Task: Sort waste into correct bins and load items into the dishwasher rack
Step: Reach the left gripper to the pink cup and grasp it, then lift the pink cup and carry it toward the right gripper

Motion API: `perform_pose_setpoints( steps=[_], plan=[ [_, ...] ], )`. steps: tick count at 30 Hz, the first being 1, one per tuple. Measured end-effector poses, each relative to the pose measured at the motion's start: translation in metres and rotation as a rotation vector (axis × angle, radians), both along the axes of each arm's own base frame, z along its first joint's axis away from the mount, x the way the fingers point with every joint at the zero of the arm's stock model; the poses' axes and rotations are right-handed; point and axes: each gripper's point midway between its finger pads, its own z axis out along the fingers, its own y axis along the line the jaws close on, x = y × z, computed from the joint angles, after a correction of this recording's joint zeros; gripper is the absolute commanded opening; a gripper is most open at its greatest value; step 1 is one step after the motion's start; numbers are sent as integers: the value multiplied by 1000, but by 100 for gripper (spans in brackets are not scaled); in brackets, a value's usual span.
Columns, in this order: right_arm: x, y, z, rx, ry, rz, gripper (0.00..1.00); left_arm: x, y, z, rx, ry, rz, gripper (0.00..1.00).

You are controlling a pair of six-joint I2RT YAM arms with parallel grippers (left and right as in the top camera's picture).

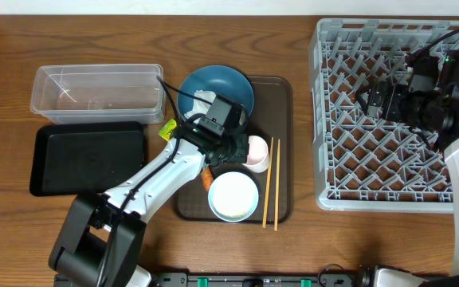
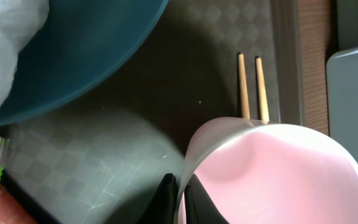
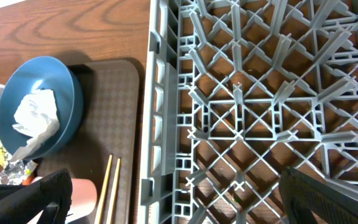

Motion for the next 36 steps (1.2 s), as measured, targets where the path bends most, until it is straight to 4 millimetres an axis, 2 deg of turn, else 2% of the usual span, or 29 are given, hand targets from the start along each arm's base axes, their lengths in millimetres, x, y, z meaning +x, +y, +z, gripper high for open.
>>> perform_pose_setpoints(
  steps=[7,10,14,17,20,22,25,29,36],
  plan=[
    [0,0,0,0,1,0,99,-2,2,-1,6,11,1,6],
    [0,-1,0,-4,2,-2,99,0,5,7,-18,5,10,6],
    [0,-6,-2,-28,5,-20,99,14,20,43,-119,-48,62,6],
    [1,-8,-1,-37,2,-26,99,32,41,86,-250,-117,133,6],
    [3,-1,2,-20,-24,19,99,49,58,124,-413,-164,185,6],
    [5,11,6,15,-52,88,99,56,66,140,-517,-153,212,6],
    [5,37,11,111,-93,240,99,58,77,147,-644,-59,270,6],
    [0,75,14,284,-137,461,99,56,82,141,-778,115,333,6],
    [-7,138,15,543,-187,749,99,49,68,127,-887,327,331,6]
  ],
)
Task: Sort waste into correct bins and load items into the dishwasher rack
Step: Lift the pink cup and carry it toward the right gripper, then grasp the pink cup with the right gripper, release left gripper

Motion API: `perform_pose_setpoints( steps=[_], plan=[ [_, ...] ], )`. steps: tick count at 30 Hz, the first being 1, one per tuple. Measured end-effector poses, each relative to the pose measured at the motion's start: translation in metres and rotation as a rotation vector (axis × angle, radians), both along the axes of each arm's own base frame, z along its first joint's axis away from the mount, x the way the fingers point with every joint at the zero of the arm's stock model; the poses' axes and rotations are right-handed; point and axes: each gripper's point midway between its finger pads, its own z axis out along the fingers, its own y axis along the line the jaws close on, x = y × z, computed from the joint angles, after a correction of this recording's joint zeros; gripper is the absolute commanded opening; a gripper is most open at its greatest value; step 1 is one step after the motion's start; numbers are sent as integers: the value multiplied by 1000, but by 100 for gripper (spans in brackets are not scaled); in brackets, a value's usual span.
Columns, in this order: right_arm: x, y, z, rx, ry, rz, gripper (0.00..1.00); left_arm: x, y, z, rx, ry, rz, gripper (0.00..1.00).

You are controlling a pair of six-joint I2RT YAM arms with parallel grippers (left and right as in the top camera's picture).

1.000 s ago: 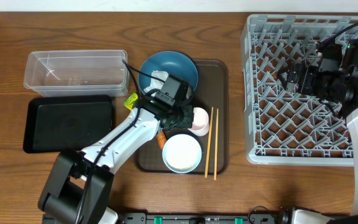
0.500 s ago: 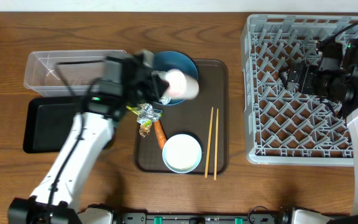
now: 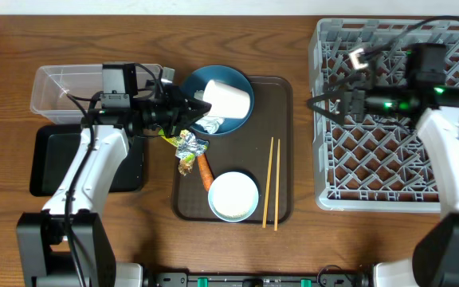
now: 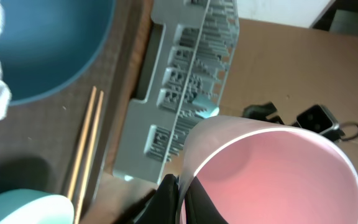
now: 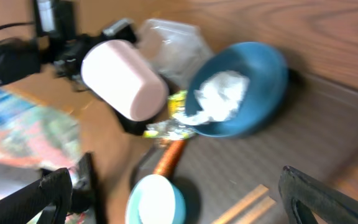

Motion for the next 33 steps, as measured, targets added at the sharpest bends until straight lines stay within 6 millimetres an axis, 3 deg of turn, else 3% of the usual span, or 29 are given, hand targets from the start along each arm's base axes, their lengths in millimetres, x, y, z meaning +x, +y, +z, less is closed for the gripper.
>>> perform_pose_setpoints(
  steps=[10,15,22,33],
  plan=[
    [-11,73,0,62,-135,232,99,-6,-26,23,-104,-30,-90,6],
    [-15,97,5,62,-196,284,99,-16,-40,25,-123,-3,-134,6],
    [-24,115,7,64,-208,325,99,-19,-48,28,-132,-4,-155,6],
    [-29,132,-3,7,-190,326,87,-14,-49,33,-146,-14,-147,6]
  ],
)
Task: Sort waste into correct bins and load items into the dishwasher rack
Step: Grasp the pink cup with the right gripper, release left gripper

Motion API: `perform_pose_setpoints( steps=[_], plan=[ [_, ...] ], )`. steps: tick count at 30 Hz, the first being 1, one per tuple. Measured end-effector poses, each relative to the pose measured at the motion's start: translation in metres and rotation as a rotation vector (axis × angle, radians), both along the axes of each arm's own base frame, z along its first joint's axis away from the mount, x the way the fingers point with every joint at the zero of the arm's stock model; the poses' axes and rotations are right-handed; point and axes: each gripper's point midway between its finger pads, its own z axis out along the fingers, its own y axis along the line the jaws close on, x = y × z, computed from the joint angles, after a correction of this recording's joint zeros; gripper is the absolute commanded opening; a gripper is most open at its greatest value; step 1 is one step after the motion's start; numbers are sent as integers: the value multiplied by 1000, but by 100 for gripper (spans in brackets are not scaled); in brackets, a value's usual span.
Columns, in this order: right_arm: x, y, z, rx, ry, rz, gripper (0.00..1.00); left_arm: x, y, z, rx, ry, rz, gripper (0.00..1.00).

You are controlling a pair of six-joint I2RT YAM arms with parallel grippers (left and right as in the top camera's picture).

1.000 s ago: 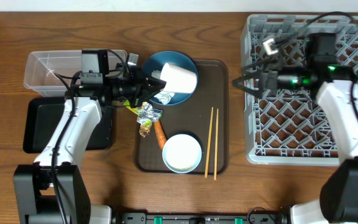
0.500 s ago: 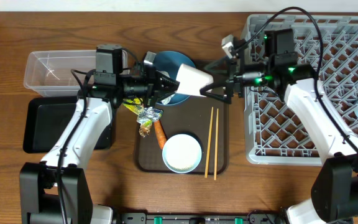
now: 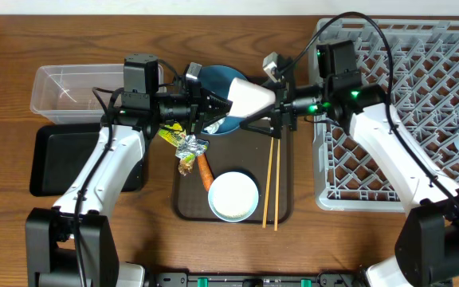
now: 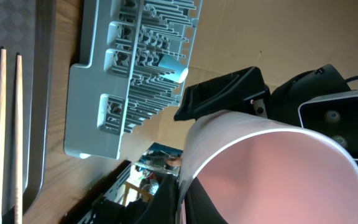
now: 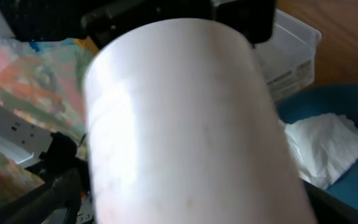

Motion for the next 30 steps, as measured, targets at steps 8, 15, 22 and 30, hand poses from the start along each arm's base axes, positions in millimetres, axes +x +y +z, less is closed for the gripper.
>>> perform_pose_setpoints(
  steps=[8,15,22,30],
  plan=[
    [9,0,1,-7,-45,-26,82,0,0,0,-2,8,0,6],
    [13,0,5,3,-64,-32,69,0,0,0,-2,10,1,6],
    [12,0,5,7,-51,-29,56,0,0,0,0,11,4,7],
    [13,-1,4,1,-52,-38,43,1,1,-1,15,-68,-7,27]
  ],
)
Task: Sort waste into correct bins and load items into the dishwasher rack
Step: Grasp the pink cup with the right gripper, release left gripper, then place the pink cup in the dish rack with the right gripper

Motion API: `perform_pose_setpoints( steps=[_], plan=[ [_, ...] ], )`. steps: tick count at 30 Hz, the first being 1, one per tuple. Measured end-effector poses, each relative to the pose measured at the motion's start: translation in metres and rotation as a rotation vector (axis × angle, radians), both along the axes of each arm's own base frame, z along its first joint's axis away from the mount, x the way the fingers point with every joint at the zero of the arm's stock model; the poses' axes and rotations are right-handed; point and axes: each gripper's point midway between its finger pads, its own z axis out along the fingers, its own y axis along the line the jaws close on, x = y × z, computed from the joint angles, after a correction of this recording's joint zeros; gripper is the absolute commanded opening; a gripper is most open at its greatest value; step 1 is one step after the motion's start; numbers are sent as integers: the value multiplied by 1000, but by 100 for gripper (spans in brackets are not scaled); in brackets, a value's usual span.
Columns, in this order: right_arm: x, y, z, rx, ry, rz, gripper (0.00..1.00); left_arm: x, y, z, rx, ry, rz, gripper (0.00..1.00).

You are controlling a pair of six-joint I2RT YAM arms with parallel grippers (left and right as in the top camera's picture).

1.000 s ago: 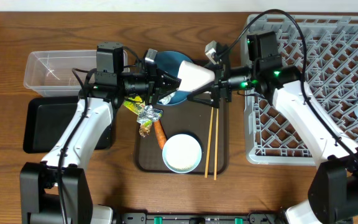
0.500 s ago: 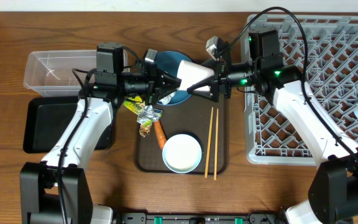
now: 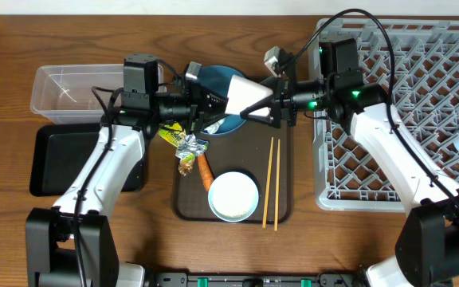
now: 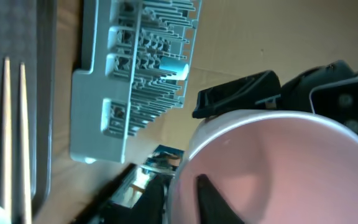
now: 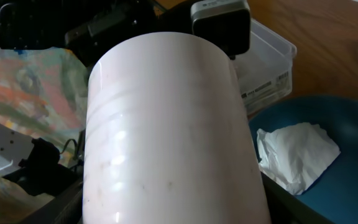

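Observation:
A pink cup (image 3: 243, 96) lies on its side in the air over the brown tray (image 3: 285, 199), between the two arms. My right gripper (image 3: 271, 108) is shut on the cup's body (image 5: 166, 124), one finger on each side. My left gripper (image 3: 213, 102) is at the cup's mouth (image 4: 278, 168); its fingers (image 4: 211, 198) stand parted, one inside the rim and one outside, so it is open. The grey dishwasher rack (image 3: 405, 119) stands at the right.
On the tray are a blue bowl (image 3: 213, 80) with a crumpled tissue (image 5: 297, 155), chopsticks (image 3: 271, 182), a white bowl (image 3: 233, 196), a carrot (image 3: 205, 170) and a foil wrapper (image 3: 186, 147). A clear bin (image 3: 94, 89) and black bin (image 3: 86, 159) are at the left.
My left gripper's fingers, which pinched the cup's rim, now stand apart around it. My right gripper's fingers now press on the cup's sides. The cup has barely shifted.
My left gripper was first shut on the pink cup's rim on the tray, my right gripper over the rack. Then the left held the cup up over the blue bowl. Then the cup was between both arms, and now the right holds it.

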Motion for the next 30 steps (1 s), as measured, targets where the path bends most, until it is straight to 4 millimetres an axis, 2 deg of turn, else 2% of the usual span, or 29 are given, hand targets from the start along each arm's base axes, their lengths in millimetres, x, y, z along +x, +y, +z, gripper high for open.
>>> perform_pose_setpoints(
  steps=[6,9,11,14,16,19,22,24,25,30],
  plan=[
    [9,-11,0,-1,16,-39,39,6,3,-7,54,-104,12,32],
    [20,-25,-3,-17,37,-98,38,9,13,-21,129,-121,45,33],
    [29,-39,-8,-42,62,-160,38,9,25,-38,224,-111,83,33],
    [41,-68,-12,-103,92,-284,36,6,51,-59,412,-116,143,33],
    [45,-90,-10,-145,102,-369,33,3,71,-65,537,-135,187,33],
    [45,-127,1,-205,99,-505,31,0,104,-62,705,-173,265,33],
    [38,-166,8,-277,116,-642,31,-6,140,-57,853,-183,351,33],
    [31,-197,9,-339,154,-748,27,-11,161,-54,928,-178,400,33],
    [28,-219,8,-386,182,-821,26,-14,173,-53,968,-174,427,33],
    [18,-290,0,-524,264,-1042,24,-18,194,-52,1039,-156,472,33]
  ],
)
